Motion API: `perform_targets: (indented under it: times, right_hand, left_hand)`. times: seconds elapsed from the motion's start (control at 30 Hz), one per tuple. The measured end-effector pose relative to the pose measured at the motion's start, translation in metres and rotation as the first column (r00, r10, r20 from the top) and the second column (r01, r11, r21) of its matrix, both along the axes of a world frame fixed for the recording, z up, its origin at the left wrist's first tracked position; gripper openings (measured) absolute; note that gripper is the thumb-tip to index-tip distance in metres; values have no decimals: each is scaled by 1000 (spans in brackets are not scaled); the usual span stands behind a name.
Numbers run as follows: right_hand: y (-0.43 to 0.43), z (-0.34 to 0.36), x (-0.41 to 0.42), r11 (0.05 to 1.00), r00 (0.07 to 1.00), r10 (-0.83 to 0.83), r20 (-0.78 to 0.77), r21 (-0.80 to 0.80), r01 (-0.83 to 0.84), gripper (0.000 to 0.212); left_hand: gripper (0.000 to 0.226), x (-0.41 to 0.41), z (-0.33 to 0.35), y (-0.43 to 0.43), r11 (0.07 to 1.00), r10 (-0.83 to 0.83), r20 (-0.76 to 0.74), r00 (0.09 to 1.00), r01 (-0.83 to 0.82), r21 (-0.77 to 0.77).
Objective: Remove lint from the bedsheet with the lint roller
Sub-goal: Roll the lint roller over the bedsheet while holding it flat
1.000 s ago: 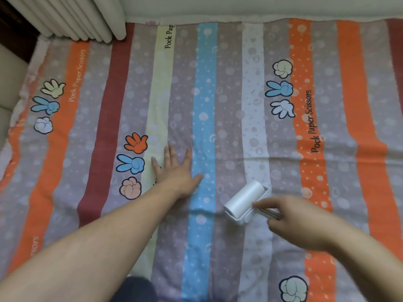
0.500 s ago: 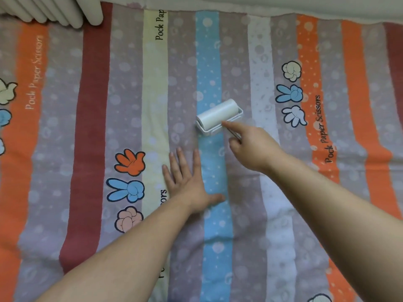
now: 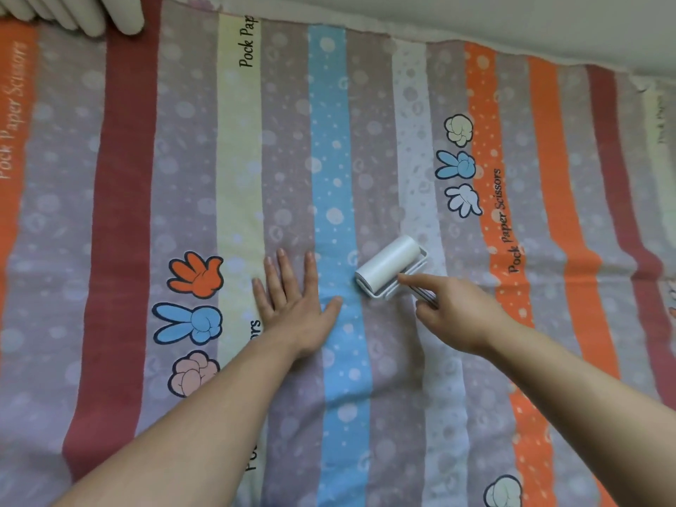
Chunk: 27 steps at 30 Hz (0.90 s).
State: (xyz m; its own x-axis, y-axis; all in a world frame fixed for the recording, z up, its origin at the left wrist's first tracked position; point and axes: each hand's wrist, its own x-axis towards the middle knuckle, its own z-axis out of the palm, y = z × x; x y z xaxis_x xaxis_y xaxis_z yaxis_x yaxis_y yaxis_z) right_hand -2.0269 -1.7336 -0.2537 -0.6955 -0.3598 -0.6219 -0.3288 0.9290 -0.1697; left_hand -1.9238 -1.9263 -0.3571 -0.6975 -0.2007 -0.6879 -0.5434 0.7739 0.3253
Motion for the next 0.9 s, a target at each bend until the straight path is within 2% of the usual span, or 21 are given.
perform_targets:
  times: [0.2, 0.37, 0.53, 0.7, 0.9]
  right_hand:
    - [26, 4, 19, 994, 990, 112, -92, 9, -111, 55]
    - [76, 2, 36, 990, 984, 142, -104, -10, -144, 55]
    - [131, 4, 62, 989, 986, 140, -90, -40, -144, 52]
    - [172, 16, 68, 981, 984, 173, -28, -88, -175, 53]
    - [212, 47, 33, 972, 956, 226, 188, -112, -207, 52]
  left_hand:
    - [82, 5, -5, 9, 995, 44, -73, 996, -50, -89]
    - [82, 10, -13, 24, 962, 71, -173, 982, -113, -248]
    - [78, 2, -4, 36, 915, 117, -163, 980, -170, -366]
    - [88, -4, 11, 97, 957, 104, -139, 985, -137, -255]
    - [99, -30, 9, 119, 962, 190, -138, 972, -213, -170]
